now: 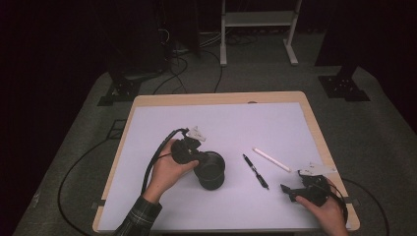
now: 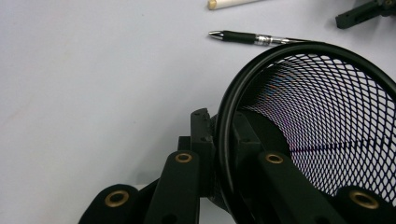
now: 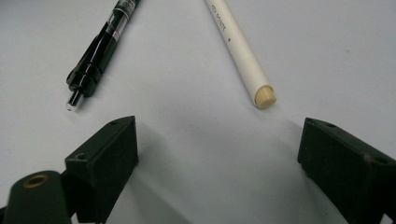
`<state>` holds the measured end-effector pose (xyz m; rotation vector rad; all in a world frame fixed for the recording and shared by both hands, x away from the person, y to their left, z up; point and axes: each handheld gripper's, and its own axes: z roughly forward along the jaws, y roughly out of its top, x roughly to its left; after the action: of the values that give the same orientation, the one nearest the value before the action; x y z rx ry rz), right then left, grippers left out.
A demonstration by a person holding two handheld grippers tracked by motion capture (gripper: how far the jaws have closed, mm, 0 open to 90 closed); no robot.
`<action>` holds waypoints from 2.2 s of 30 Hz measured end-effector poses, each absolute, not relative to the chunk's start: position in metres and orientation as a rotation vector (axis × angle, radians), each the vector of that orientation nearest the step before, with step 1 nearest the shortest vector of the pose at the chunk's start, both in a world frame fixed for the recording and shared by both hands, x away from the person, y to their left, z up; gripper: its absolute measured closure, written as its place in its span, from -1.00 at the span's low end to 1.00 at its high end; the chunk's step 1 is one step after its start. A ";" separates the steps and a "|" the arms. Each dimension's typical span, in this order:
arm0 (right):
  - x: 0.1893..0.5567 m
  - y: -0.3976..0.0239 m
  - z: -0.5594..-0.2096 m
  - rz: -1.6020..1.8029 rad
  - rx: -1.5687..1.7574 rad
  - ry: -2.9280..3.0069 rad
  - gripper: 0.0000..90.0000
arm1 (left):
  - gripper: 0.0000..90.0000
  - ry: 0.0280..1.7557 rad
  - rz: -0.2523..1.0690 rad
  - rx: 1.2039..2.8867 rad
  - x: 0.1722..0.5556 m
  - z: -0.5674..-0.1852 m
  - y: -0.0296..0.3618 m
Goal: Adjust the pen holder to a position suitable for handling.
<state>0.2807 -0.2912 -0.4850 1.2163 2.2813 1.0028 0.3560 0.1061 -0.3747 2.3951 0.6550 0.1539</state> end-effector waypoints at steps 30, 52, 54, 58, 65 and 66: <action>0.280 -0.291 -0.485 1.003 1.212 2.280 -0.75 | 0.84 0.563 0.017 2.476 0.341 -0.391 0.078; 0.280 -0.291 -0.485 1.002 1.212 2.280 -0.75 | 0.32 0.551 0.064 2.486 0.340 -0.391 0.079; 0.280 -0.291 -0.485 1.002 1.212 2.280 -0.75 | 0.23 0.552 0.064 2.482 0.340 -0.390 0.079; 0.280 -0.291 -0.485 1.003 1.212 2.280 -0.75 | 0.01 0.552 0.074 2.458 0.339 -0.385 0.082; 0.281 -0.291 -0.485 1.003 1.214 2.281 -0.75 | -0.33 0.560 0.079 2.440 0.337 -0.380 0.087; 0.281 -0.291 -0.485 1.003 1.215 2.281 -0.75 | -0.36 0.563 0.075 2.434 0.336 -0.379 0.089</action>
<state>0.2806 -0.2911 -0.4850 1.2147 2.2812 1.0033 0.3363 0.0890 -0.3792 2.4344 0.5632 0.0753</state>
